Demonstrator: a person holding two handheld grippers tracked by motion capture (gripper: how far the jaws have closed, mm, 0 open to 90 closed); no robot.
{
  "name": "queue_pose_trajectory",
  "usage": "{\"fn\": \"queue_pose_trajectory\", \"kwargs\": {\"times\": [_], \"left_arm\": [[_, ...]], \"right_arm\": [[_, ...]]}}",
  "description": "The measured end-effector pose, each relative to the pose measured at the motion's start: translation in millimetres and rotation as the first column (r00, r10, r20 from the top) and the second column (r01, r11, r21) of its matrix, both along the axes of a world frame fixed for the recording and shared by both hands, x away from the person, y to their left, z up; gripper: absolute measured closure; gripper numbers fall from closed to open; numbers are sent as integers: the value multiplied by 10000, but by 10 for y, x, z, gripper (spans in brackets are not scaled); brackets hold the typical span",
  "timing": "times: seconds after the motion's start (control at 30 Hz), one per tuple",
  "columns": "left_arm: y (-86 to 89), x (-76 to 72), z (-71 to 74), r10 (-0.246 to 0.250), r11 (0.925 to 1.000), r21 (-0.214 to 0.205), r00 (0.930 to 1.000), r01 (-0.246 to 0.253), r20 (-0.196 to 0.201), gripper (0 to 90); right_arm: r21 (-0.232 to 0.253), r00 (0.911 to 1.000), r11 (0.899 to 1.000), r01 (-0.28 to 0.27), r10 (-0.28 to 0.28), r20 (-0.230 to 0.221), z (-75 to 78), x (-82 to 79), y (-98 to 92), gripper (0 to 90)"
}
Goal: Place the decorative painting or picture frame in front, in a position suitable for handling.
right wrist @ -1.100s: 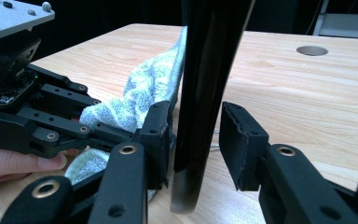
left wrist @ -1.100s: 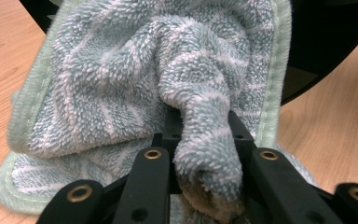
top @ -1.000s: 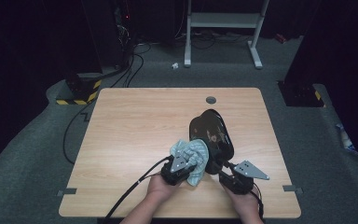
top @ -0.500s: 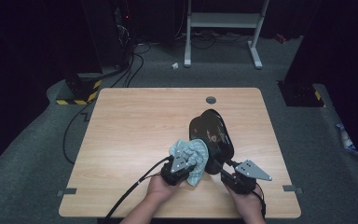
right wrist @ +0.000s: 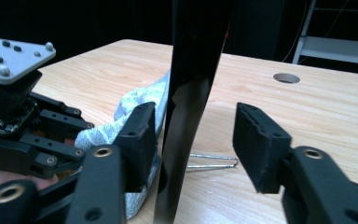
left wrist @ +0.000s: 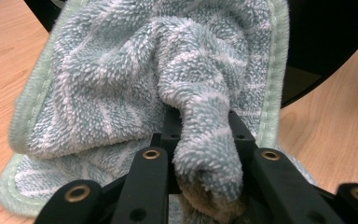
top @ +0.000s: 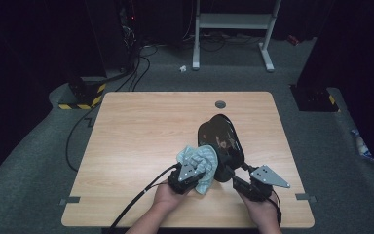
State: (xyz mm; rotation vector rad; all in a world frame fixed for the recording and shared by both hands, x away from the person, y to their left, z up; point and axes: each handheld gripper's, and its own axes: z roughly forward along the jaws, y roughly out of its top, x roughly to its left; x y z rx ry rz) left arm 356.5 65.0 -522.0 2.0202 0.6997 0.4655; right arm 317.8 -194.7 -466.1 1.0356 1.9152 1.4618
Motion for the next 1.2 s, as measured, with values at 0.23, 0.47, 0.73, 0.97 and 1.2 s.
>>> {"fn": "queue_pose_trajectory", "kwargs": {"times": [0.23,0.47,0.73,0.97,1.2], "left_arm": [[3,5,0,-29,10000,-49,10000,29,-31,733],[12,21,-2,-55,9998,-187,9998,51,-195,733],[10,17,-1,-48,9999,-158,9999,46,-162,732],[12,16,-1,-55,9998,-167,9999,52,-158,731],[16,18,-1,-62,9998,-190,9998,58,-186,731]], "right_arm": [[67,9999,10000,-7,7,105,107,8,-12,423],[87,9998,9999,87,-88,172,210,33,-45,401],[173,9990,9998,41,-48,439,408,92,-53,398],[211,9988,9998,13,-24,484,503,145,-17,497],[768,9996,9967,-258,248,135,506,207,-33,656]]}}
